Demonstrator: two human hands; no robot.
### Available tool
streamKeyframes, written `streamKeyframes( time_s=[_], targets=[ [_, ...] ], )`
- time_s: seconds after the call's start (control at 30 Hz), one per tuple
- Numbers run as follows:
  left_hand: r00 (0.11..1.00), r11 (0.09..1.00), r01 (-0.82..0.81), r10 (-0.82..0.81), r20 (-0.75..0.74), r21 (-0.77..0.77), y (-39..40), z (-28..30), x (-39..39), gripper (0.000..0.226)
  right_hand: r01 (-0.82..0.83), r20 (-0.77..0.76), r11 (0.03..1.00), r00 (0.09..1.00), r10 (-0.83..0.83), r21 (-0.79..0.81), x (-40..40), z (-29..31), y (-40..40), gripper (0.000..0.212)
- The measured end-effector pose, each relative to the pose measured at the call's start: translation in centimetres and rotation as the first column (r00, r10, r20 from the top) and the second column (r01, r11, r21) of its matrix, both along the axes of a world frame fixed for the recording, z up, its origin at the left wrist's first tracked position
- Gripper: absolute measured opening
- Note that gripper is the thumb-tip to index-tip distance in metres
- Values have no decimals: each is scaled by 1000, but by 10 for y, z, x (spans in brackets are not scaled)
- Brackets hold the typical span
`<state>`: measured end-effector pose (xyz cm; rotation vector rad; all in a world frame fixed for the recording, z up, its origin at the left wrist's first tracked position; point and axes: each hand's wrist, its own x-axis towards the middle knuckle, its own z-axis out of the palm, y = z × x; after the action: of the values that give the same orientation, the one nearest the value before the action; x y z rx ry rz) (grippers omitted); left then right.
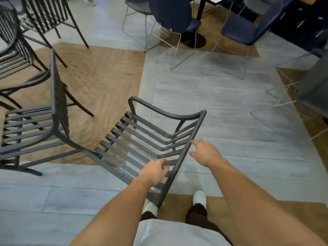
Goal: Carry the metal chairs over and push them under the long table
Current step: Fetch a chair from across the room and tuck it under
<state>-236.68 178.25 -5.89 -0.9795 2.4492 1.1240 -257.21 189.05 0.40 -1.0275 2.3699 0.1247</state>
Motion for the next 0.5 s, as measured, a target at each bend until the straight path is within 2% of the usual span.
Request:
streamKeyframes(
  time_s=[0.23, 0.37, 0.5],
  targets=[
    [979, 981, -182, 173, 108, 72, 2, -16, -23, 46, -281, 36, 959, 959, 282, -24, -60, -30, -30, 66],
    [921, 926, -371, 356, 159, 75, 22, -13, -34, 56, -523, 10, 852, 852, 523, 21, -99, -48, -40, 62],
    [858, 861, -499, 474, 198, 102, 51, -9, -47, 84, -691, 7, 721, 722, 692, 59, -128, -62, -50, 57]
  ],
)
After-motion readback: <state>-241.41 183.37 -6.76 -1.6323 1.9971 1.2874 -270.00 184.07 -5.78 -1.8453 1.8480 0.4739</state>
